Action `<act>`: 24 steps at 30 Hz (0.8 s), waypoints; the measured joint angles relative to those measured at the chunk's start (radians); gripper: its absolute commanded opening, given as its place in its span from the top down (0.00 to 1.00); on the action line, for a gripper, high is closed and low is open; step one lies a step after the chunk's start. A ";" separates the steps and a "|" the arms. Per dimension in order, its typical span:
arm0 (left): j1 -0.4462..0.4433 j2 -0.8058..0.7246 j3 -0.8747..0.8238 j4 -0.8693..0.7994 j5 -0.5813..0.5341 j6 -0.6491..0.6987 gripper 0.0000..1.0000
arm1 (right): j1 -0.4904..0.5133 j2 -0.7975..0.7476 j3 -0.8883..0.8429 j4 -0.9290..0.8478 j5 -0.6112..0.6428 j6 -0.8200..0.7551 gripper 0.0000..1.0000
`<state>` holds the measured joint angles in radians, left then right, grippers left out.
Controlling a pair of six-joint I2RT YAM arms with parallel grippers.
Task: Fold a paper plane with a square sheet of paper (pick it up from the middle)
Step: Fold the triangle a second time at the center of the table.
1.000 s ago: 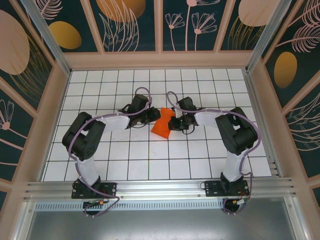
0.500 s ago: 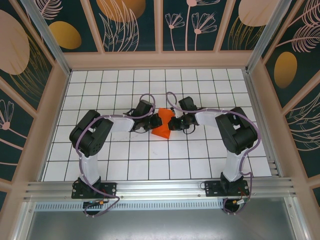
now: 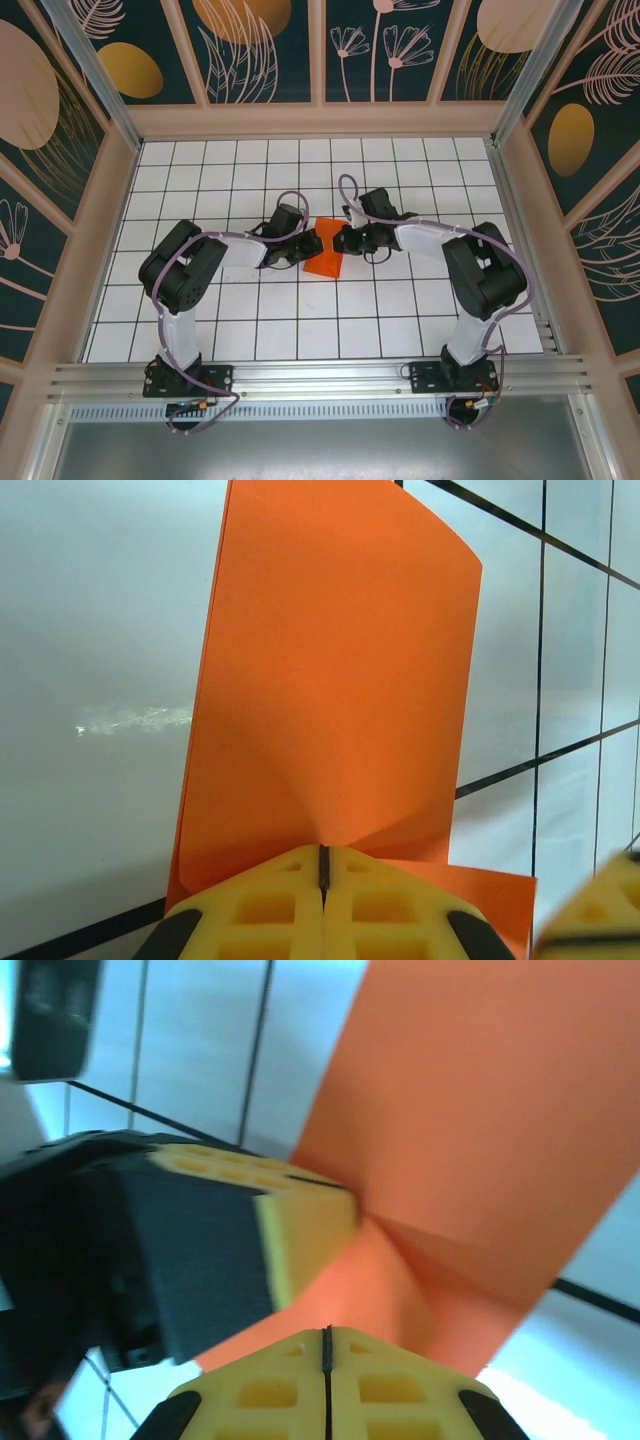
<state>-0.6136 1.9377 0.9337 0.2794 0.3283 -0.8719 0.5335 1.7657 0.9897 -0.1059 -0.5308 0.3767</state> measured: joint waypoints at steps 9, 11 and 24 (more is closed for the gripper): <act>0.000 -0.002 -0.015 0.030 -0.002 -0.013 0.97 | 0.098 -0.006 -0.015 -0.018 0.011 0.078 0.95; 0.000 -0.002 -0.018 0.034 -0.003 -0.017 0.98 | 0.107 -0.002 -0.015 -0.026 0.015 0.082 0.96; 0.000 -0.002 -0.019 0.035 -0.014 -0.039 0.98 | 0.116 0.040 -0.015 -0.088 0.061 0.085 0.96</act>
<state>-0.6136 1.9358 0.9142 0.3149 0.3138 -0.9112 0.6491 1.8057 0.9745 -0.1936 -0.4702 0.4622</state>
